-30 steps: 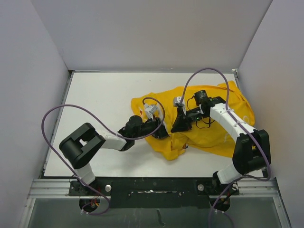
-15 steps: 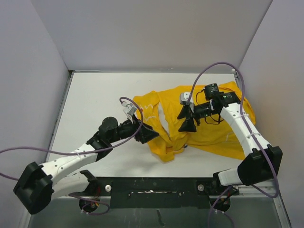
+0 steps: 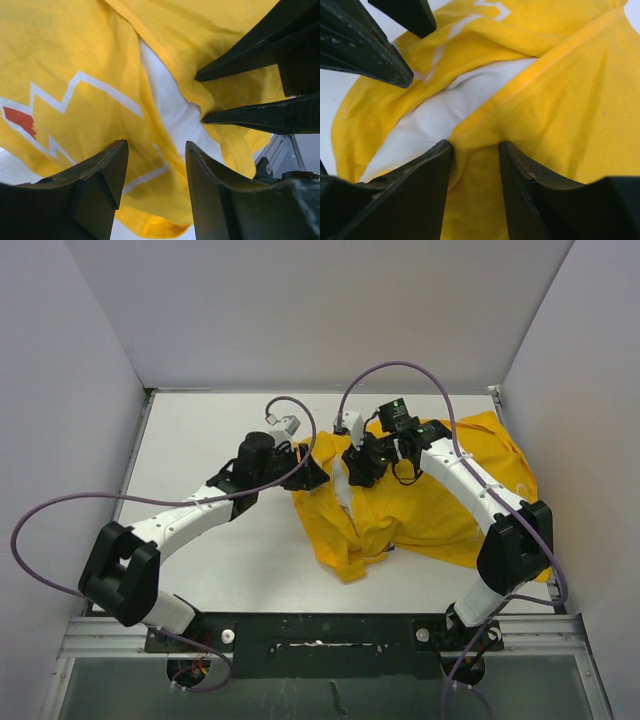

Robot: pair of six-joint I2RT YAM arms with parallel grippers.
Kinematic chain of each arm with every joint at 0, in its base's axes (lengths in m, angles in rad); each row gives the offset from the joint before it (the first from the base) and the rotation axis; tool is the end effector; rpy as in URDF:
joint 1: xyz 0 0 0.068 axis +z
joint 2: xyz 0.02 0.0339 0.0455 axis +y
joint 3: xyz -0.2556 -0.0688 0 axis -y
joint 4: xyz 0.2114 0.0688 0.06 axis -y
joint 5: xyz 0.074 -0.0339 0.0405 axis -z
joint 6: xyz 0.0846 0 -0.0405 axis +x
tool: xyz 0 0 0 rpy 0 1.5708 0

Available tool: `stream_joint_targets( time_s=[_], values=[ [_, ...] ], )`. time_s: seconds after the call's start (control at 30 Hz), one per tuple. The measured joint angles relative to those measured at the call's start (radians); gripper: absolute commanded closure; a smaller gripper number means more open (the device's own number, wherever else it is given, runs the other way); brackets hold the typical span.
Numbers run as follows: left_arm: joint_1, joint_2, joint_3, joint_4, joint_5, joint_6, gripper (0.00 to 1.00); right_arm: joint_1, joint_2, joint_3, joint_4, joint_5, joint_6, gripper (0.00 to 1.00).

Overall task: Put the pillow into the pillowcase
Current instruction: Smooth out the pillow at the center of the board.

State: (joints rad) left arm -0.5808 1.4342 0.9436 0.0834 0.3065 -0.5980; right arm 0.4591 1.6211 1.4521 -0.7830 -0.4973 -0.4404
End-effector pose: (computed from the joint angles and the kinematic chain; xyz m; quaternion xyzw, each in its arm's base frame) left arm 0.2719 -0.2090 0.2588 0.0768 0.8264 -0.4079 0.3806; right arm 0.2846 0.1857 0.2715 -0.4688 0.7988 0.2372 0.2929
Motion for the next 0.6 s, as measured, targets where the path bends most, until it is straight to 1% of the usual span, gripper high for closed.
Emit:
stream_joint_targets(
  time_s=[0.03,0.07,0.1,0.13,0.23,0.4,0.5,0.6],
  values=[
    [0.000,0.027,0.011,-0.002,0.005,0.000,0.68,0.000,0.013,-0.004,0.008,0.023,0.014,0.83],
    [0.000,0.056,0.024,-0.003,0.012,-0.002,0.83,0.000,0.016,-0.009,0.014,0.032,0.019,0.92],
    [0.000,0.086,0.038,-0.005,0.021,0.000,0.96,0.000,0.016,-0.013,0.018,0.040,0.032,0.99],
    [0.000,0.109,0.048,-0.005,0.030,-0.006,1.00,0.000,0.015,-0.013,0.021,0.040,0.036,1.00],
    [0.002,0.143,0.059,-0.005,0.077,-0.005,1.00,-0.003,0.006,-0.013,0.026,0.011,0.037,1.00],
    [-0.009,0.116,0.090,0.011,0.174,-0.011,1.00,-0.024,-0.014,-0.013,0.025,-0.046,0.038,1.00],
    [-0.024,0.038,0.091,0.060,0.212,-0.050,1.00,-0.050,0.003,-0.027,0.036,-0.070,0.066,1.00],
    [-0.037,-0.014,0.087,0.179,0.265,-0.136,1.00,-0.082,0.048,-0.080,0.058,-0.104,0.101,1.00]
  ],
)
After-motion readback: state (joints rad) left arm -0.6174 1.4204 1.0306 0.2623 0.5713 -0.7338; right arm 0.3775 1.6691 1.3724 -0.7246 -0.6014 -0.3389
